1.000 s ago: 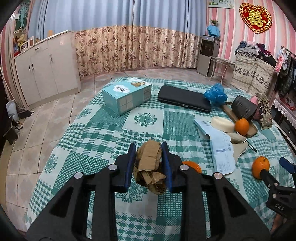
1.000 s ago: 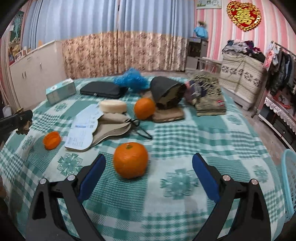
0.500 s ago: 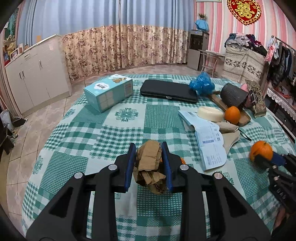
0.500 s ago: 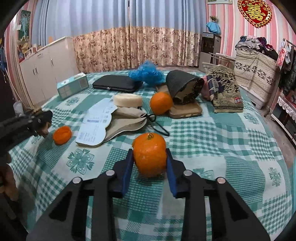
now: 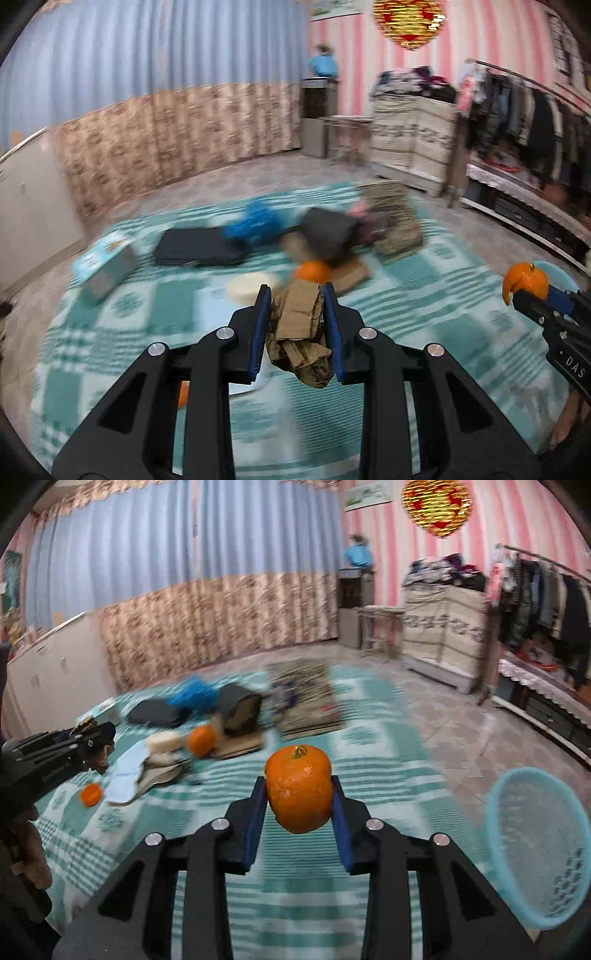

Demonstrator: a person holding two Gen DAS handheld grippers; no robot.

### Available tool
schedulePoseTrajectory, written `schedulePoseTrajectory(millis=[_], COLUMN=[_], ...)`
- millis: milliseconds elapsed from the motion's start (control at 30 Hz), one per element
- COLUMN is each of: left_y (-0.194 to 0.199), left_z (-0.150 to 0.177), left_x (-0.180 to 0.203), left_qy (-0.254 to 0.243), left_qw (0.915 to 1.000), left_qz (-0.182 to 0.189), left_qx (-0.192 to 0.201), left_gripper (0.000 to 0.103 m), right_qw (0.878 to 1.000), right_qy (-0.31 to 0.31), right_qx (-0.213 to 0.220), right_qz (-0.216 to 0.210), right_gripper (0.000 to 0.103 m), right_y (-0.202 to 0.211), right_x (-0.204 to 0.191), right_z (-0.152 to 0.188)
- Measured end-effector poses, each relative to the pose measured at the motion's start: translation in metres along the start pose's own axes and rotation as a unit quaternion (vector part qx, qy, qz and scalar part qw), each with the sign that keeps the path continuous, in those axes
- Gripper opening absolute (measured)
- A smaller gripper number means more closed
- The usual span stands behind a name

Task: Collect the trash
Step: 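Carry the brown paper and orange with both tools over the blue basket, then open both tools to drop the paper and orange into the basket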

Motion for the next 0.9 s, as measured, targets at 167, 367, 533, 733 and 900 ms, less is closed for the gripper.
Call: schedulePoseTrajectory(millis=[167,367,533,733,900], left_y=[-0.006,-0.011,-0.012,-0.027,-0.043], left_z=[-0.037,-0.062,-0.081,-0.088,-0.092], left_x=[0.07,0.15,0.214,0.284,0.329], left_qy=[-0.024,-0.071,-0.095,-0.124,-0.144], left_qw=[0.9965,0.9876,0.9763,0.9624,0.9478], left_qz=[0.075,0.132,0.185,0.236,0.282], left_qx=[0.026,0.047,0.061,0.049,0.039], left_gripper=[0.027,0.027,0.027,0.027,0.027], right_qw=[0.997,0.987,0.976,0.966,0.962], right_qy=[-0.027,-0.07,-0.092,-0.13,-0.148], right_qx=[0.035,0.06,0.075,0.072,0.062], right_qz=[0.06,0.131,0.184,0.21,0.219], right_gripper=[0.034,0.034,0.034,0.034,0.034], right_y=[0.032,0.067,0.093,0.103,0.099], right_x=[0.07,0.155,0.21,0.255,0.274], right_z=[-0.021,-0.032,-0.035,-0.026,-0.017])
Point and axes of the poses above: each gripper's, at about its wrist camera, not at the fingertips, and y roughly against the way its jaws point, x to its right, z to its underside, the point moved 1 cm from there along -y, roughly the way its jaws point, and after that the axes turned 14 degrees about -y, right-handed, at the moved point
